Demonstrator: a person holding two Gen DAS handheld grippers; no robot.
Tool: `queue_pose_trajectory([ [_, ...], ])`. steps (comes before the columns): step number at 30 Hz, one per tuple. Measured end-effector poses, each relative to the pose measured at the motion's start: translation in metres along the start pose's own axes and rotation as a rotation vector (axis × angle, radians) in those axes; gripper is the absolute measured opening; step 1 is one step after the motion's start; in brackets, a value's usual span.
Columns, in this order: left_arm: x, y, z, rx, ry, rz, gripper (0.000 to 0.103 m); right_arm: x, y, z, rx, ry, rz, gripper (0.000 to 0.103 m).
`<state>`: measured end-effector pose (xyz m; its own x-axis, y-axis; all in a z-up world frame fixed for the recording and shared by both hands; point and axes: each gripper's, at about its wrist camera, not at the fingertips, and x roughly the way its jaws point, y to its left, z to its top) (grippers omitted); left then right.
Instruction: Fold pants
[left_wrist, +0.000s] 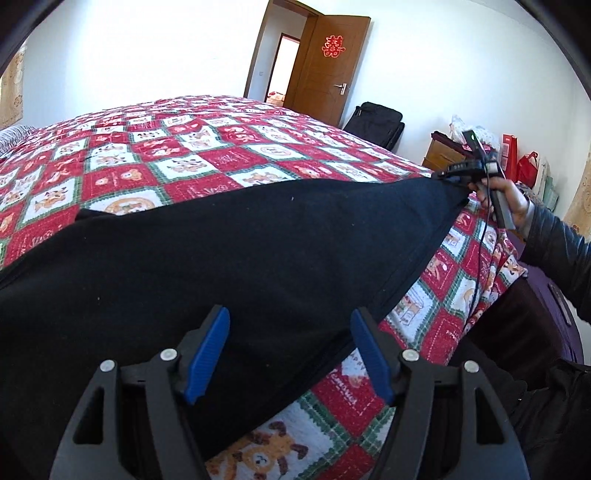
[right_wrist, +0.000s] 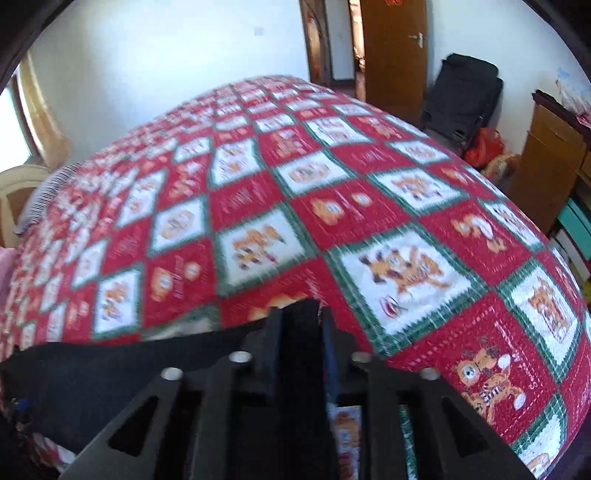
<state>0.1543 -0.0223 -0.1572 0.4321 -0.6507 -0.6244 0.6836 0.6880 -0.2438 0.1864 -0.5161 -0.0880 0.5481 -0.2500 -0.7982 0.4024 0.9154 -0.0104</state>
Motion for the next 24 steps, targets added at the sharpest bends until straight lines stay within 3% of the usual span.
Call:
queue_pose_trajectory([
  [1, -0.002, 0.000, -0.001, -0.005, 0.000, -0.003, 0.071, -0.004, -0.006, -0.003, 0.026, -0.015, 0.011, 0.047],
  [7, -0.006, -0.014, -0.007, 0.077, 0.014, 0.018, 0.071, -0.060, -0.034, -0.037, 0.161, -0.091, 0.095, 0.048],
  [13, -0.002, -0.025, -0.004, 0.132, 0.012, 0.047, 0.071, -0.098, -0.023, -0.074, 0.217, -0.099, 0.230, 0.048],
  [18, -0.005, -0.038, -0.006, 0.179, 0.016, 0.047, 0.071, -0.106, -0.011, -0.090, 0.230, -0.100, 0.205, 0.048],
  [23, 0.000, -0.044, -0.008, 0.214, 0.027, 0.083, 0.071, -0.103, -0.006, -0.101, 0.227, -0.063, 0.238, 0.048],
  [24, 0.003, -0.044, -0.006, 0.217, 0.031, 0.091, 0.067, -0.099, -0.005, -0.102, 0.232, -0.052, 0.245, 0.048],
])
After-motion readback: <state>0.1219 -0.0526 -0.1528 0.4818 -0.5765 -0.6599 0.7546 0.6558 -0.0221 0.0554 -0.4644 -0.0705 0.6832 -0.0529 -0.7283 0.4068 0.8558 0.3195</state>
